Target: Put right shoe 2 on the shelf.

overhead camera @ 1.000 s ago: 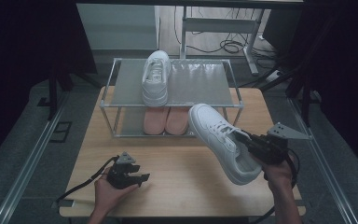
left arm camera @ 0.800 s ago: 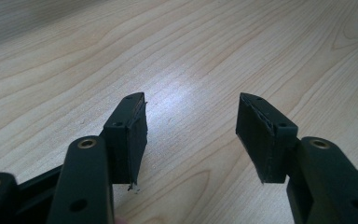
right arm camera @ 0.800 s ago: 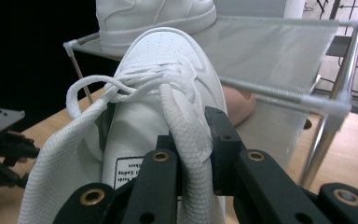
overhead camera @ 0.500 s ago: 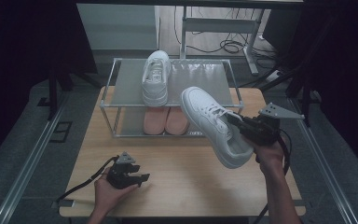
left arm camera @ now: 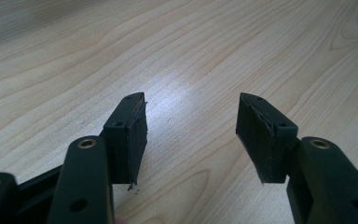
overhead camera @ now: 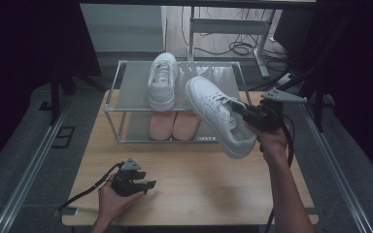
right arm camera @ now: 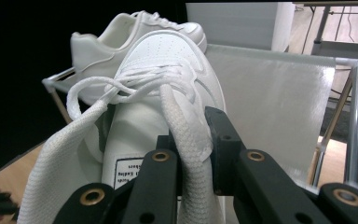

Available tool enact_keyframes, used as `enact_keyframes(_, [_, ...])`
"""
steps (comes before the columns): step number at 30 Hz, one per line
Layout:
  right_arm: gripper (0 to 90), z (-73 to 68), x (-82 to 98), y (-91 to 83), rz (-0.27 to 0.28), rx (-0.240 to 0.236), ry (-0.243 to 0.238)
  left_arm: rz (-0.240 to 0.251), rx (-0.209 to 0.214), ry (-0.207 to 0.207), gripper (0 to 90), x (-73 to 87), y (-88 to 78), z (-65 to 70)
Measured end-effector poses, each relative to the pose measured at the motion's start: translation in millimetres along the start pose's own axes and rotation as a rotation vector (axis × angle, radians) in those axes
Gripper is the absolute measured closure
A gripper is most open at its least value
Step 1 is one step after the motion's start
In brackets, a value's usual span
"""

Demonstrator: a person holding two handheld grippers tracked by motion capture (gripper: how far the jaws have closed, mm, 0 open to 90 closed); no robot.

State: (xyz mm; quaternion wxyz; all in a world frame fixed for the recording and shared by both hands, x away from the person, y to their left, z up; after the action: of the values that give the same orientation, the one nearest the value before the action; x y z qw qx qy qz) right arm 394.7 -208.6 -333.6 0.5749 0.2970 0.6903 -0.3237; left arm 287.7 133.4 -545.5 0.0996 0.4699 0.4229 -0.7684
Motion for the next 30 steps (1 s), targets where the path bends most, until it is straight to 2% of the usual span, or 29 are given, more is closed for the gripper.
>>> enact_keyframes(5, [81.6, 5.6, -19.9, 22.8, -0.010, 0.040, -0.004, -0.002, 0.000, -0.005, 43.7, 0.3, 0.3, 0.3])
enact_keyframes(11, [81.4, 7.1, -32.8, 41.1, -0.014, 0.075, -0.003, -0.006, 0.003, -0.005, 43.7, 0.7, 0.6, 0.4])
enact_keyframes(17, [81.4, 9.4, -35.7, 56.4, -0.032, 0.107, 0.003, -0.001, 0.003, -0.009, 43.7, 0.5, 0.3, 0.8])
enact_keyframes(19, [81.4, 13.3, -36.4, 68.1, -0.049, 0.132, 0.008, -0.001, 0.003, -0.001, 43.8, 0.2, 0.0, 0.0])
enact_keyframes(25, [81.3, 19.8, -39.2, 87.2, -0.069, 0.179, 0.018, -0.005, 0.004, -0.005, 43.8, 0.8, 1.2, 0.4])
enact_keyframes(27, [81.3, 22.0, -41.1, 99.3, -0.087, 0.197, 0.024, -0.006, 0.007, -0.005, 43.7, 0.8, 1.1, 0.5])
enact_keyframes(30, [81.3, 22.6, -41.8, 105.2, -0.094, 0.202, 0.031, -0.002, 0.009, -0.002, 43.7, 0.1, 0.4, 0.2])
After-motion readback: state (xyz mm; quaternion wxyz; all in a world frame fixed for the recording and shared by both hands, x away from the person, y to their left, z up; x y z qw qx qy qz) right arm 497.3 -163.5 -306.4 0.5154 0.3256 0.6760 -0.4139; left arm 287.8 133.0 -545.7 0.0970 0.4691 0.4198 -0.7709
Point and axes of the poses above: each handheld gripper's, and its own axes: y roughly forward along the jaws, x roughly out of its underside, z roughly to its right, the point moved 5 cm from there along y, roughly forward along the jaws, and after that the axes turned 14 degrees about z, right-handed, at the moved point
